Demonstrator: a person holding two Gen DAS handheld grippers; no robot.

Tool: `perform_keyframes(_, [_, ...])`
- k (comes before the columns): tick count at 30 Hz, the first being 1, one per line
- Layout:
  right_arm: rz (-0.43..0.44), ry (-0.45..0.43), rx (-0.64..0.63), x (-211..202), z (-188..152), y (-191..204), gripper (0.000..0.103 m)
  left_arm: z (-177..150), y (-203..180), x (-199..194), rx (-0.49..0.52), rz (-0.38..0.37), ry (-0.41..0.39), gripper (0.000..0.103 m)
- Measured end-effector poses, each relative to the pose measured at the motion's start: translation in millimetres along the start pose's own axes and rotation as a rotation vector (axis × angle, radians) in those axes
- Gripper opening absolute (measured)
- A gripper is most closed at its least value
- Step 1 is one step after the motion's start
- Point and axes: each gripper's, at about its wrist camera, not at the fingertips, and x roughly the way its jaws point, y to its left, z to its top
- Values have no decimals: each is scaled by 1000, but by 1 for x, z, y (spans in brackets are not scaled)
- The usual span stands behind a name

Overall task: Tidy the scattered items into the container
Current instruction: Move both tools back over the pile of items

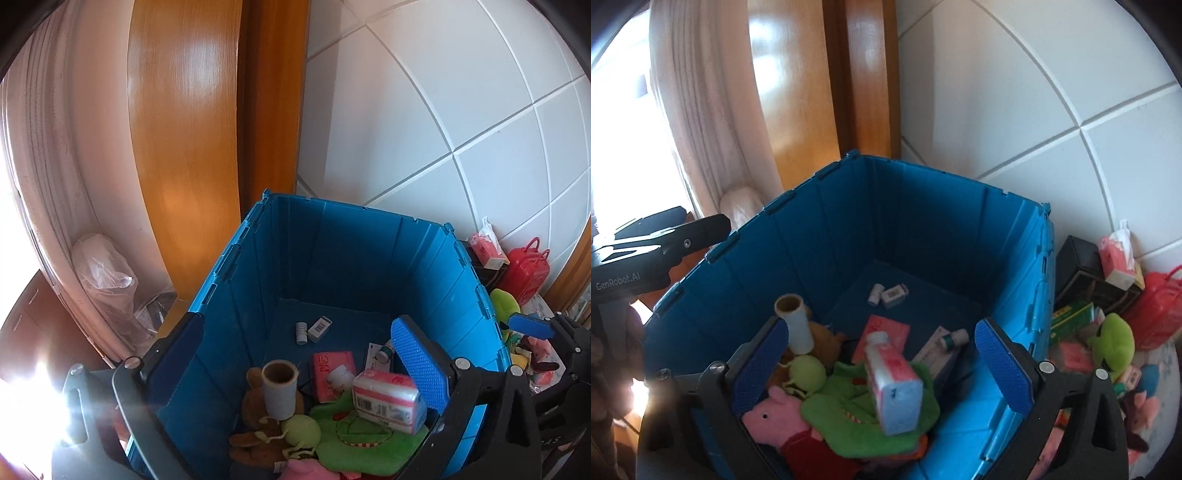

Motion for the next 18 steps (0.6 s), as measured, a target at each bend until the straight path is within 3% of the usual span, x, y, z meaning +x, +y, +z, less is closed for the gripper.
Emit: perform_keyframes(18, [2, -44, 24, -33, -20, -4, 103, -6, -29, -34, 57, -8, -34, 103])
